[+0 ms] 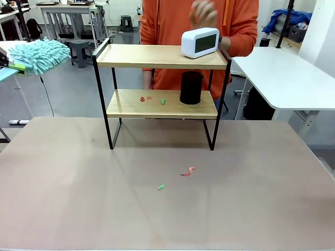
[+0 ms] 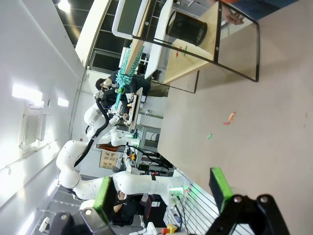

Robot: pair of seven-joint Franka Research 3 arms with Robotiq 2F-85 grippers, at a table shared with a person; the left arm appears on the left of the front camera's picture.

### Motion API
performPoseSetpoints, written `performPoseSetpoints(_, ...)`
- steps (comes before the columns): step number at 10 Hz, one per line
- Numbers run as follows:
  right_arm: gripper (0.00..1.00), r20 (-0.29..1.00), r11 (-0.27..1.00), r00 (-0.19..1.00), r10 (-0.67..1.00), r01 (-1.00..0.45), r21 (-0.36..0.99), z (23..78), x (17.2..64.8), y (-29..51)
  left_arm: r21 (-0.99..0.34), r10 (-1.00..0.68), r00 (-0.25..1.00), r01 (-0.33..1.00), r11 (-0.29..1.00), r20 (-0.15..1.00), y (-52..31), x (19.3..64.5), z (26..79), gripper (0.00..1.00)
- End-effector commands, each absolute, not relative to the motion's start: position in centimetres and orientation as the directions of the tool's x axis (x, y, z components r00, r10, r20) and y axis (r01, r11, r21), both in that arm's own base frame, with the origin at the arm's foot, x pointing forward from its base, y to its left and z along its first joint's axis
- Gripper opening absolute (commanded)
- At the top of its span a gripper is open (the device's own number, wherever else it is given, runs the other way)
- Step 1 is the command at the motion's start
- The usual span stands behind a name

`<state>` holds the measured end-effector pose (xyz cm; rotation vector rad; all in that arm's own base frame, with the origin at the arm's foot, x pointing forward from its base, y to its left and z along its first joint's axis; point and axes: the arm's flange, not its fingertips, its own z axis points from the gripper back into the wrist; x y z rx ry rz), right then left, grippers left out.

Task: Clean the shelf.
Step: Clean the specific tier of the Shelf with the Duster once objects are removed, then clean the remaining tier of the Shelf with the Duster once objects are removed.

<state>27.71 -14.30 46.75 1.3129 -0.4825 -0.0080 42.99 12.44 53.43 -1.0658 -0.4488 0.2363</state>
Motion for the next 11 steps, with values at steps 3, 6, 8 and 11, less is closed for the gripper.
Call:
performPoseSetpoints(3, 1.00, 0.364, 0.261, 0.888, -0.280, -0.295, 0.919, 46.90, 27.95, -14.31, -0.880, 0.385, 0.890, 0.038, 0.473, 0.246, 12.32, 43.12, 53.85, 0.13)
performPoseSetpoints(6, 1.00, 0.364, 0.261, 0.888, -0.280, -0.295, 0.919, 46.90, 27.95, -14.31, -0.880, 0.385, 0.890, 0.038, 0.473, 0.246, 12.32, 43.12, 53.85, 0.13)
performPoseSetpoints(8, 1.00, 0.364, 0.261, 0.888, -0.280, -0.295, 0.919, 46.90, 27.95, -14.31, -0.880, 0.385, 0.890, 0.038, 0.473, 0.246, 12.32, 43.12, 53.85, 0.13)
performPoseSetpoints(11, 1.00, 0.364, 0.261, 0.888, -0.280, -0.295, 0.919, 46.90, 27.95, -14.31, -0.880, 0.385, 0.890, 0.038, 0.473, 0.246, 12.32, 43.12, 53.85, 0.13)
